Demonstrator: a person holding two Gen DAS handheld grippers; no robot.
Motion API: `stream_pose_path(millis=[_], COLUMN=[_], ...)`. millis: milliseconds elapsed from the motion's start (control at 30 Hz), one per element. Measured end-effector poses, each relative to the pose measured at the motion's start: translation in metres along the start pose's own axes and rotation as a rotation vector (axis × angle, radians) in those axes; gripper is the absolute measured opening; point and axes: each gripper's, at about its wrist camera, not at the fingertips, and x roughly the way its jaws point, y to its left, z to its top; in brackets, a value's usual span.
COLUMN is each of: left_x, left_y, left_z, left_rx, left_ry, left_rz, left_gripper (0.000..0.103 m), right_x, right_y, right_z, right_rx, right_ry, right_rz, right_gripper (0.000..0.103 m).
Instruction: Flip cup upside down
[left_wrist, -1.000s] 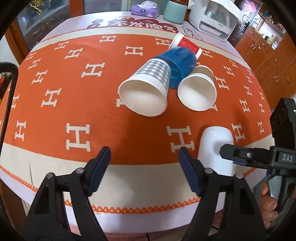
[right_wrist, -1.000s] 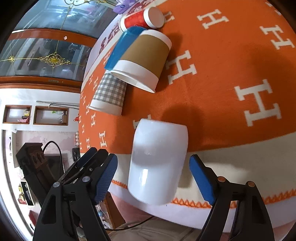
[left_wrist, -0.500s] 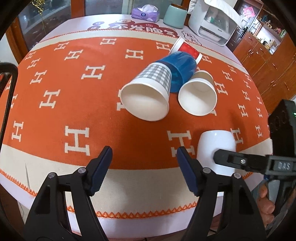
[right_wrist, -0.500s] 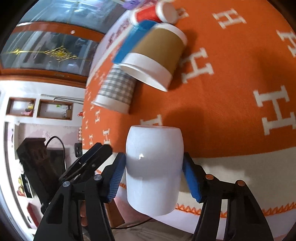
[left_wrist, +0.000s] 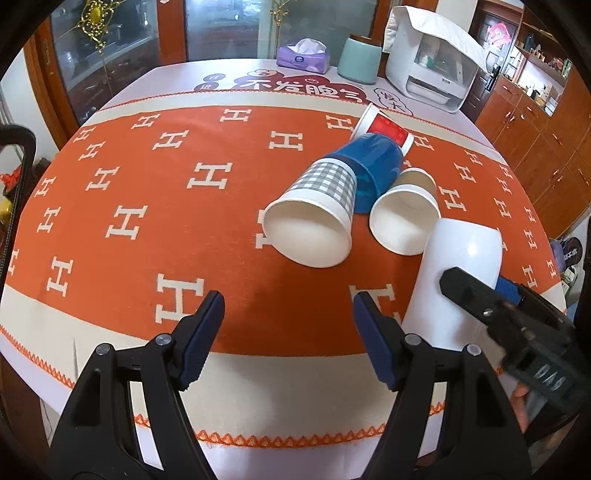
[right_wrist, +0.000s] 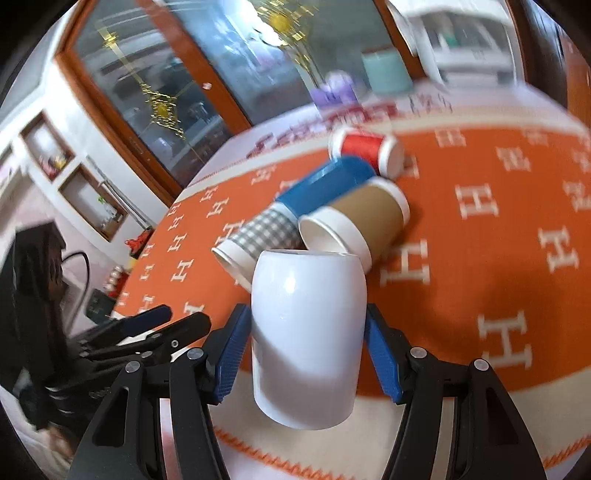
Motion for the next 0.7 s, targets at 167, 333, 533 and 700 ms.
stream_pose_path(millis=[167,333,533,700], left_x=[-0.001,0.002,0.002,-0.003], left_y=[0.005,0.005,-0.002,-0.008], left_z=[-0.002,-0.007,-0.015,-0.019], left_rx=[-0.02,-0.015,0.014,0.035], left_ry=[-0.022,-0.017,-0.013,-0.02], left_rz=[0.015,0.022,0.024,0.031], left_gripper=[0.07,0.07,0.07,0.07], right_x=[0.0,-0.002,-0.009,-0.015], right_y=[0.021,0.026,0.024,0.028], right_z=[-0.022,-0.045,-0.066,-0.076], right_rx=[-0.15,-0.228,-0.24,-0.244], right_ry=[-0.067,-0.109,-0.109,-0.081], right_rz=[-0.056,-0.066,-0.058,-0.06], right_gripper=[0.062,0.062,0.062,0.063])
